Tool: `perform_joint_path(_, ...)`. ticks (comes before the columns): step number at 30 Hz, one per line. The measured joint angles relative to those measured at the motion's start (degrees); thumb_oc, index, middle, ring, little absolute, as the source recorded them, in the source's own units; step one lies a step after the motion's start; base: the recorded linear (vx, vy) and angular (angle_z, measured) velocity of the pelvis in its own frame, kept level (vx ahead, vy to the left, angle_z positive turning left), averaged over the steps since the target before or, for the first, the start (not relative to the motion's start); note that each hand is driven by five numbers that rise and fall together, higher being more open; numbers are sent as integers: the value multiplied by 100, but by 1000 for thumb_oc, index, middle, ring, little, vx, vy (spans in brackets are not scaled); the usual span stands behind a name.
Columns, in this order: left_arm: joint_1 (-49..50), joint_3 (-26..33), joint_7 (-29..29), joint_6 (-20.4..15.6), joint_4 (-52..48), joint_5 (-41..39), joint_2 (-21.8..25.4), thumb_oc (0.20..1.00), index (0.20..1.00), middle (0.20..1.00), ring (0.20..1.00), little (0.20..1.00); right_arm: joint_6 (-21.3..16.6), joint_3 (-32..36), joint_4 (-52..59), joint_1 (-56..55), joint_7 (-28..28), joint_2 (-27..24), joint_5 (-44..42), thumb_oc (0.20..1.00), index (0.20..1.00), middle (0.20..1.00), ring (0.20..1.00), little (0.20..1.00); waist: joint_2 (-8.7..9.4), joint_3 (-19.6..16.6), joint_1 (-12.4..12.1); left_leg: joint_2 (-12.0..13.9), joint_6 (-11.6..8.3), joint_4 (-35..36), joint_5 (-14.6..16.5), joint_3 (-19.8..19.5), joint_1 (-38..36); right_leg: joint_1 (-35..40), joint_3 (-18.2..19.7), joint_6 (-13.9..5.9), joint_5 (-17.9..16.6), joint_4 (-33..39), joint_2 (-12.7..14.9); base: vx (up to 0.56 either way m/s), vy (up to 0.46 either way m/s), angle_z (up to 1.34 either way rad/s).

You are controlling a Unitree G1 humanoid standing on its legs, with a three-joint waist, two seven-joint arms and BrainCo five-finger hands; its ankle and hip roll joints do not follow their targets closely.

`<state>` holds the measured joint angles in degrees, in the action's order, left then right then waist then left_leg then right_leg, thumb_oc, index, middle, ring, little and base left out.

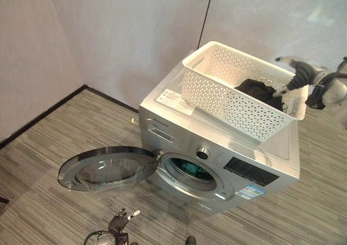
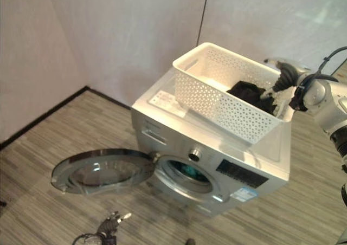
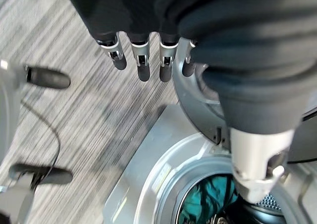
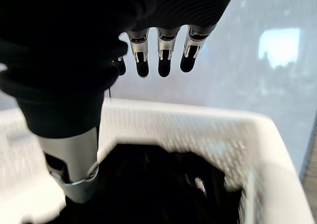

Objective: Grab the laundry basket,head to the washer,open it,put in the laundry and shut it.

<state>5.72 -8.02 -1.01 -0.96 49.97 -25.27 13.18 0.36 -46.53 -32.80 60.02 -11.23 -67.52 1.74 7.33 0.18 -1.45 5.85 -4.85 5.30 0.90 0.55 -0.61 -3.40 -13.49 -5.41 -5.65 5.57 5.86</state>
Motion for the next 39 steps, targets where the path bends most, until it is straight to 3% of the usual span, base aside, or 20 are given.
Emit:
perform_joint_path(4, 99, 57, -35, -2, -265, -558, 50, 1000, 1000, 1000, 1000, 1000, 15, -309, -23, 258, -282, -81, -42, 1000, 1000, 1000, 1000, 1000, 37, 171, -1, 8, -13, -1, -29, -4, 83, -85, 0, 29, -23, -3, -9, -8, 1, 0)
perform_joint_path(16, 21, -8, -46, -18, -633, -853, 18, 1000, 1000, 1000, 1000, 1000, 63, -395, -432, 447, -278, 42, -23, 1000, 1000, 1000, 1000, 1000, -124, 449, -4, 12, -11, -1, -55, 5, 339, -341, 11, 52, -65, -48, -15, -4, 0, 0)
perform_joint_path(22, 64, -343, -77, -27, -793, -860, 275, 1000, 1000, 1000, 1000, 1000, 70, -306, -907, 443, -264, 391, 197, 1000, 1000, 1000, 1000, 1000, 30, 519, -96, 15, -53, -128, -110, -43, 912, -840, -11, 123, -151, -50, -6, -6, 5, 3)
perform_joint_path(26, 123, -358, -58, -25, -807, -861, 314, 1000, 1000, 1000, 1000, 1000, 98, -147, -1194, 563, -218, 427, 263, 1000, 1000, 1000, 1000, 1000, 14, 595, -110, 15, -61, -195, -126, -160, 1128, -953, -114, 139, -167, -49, -18, 2, -11, 13)
perform_joint_path(30, 36, -405, -41, -36, -846, -861, 405, 1000, 1000, 1000, 1000, 1000, 109, -255, -1164, 685, -267, 391, 305, 1000, 1000, 1000, 1000, 1000, 120, 664, -90, 43, -80, -239, -137, -168, 1271, -1077, -112, 173, -193, -49, -71, 0, 0, 0)
perform_joint_path(31, 37, -412, -41, -36, -845, -861, 407, 1000, 1000, 1000, 1000, 1000, 114, -288, -1147, 685, -276, 395, 303, 708, 708, 708, 708, 708, 128, 663, -92, 51, -82, -239, -138, -169, 1271, -1076, -114, 173, -193, -48, -74, 0, 0, 0)
perform_joint_path(32, 37, -449, -43, -37, -845, -861, 407, 1000, 1000, 1000, 1000, 1000, 114, -372, -1134, 732, -297, 394, 288, 304, 304, 304, 304, 304, 128, 664, -94, 55, -86, -238, -140, -169, 1271, -1077, -113, 174, -193, -48, -78, 0, 0, 0)
perform_joint_path(33, 37, -457, -44, -36, -844, -861, 407, 1000, 1000, 1000, 1000, 1000, 114, -419, -1133, 758, -337, 393, 223, 200, 200, 200, 200, 200, 127, 665, -94, 57, -87, -238, -140, -167, 1270, -1077, -112, 174, -193, -48, -81, 0, 0, 0)
perform_joint_path(39, -90, -455, -45, -37, -840, -862, 405, 1000, 1000, 1000, 1000, 1000, 111, -233, -1391, 766, -257, 494, 55, 200, 200, 200, 200, 200, 124, 666, -116, 51, -93, -263, -147, -165, 1265, -1069, -109, 193, -207, -49, -80, 0, 0, 0)
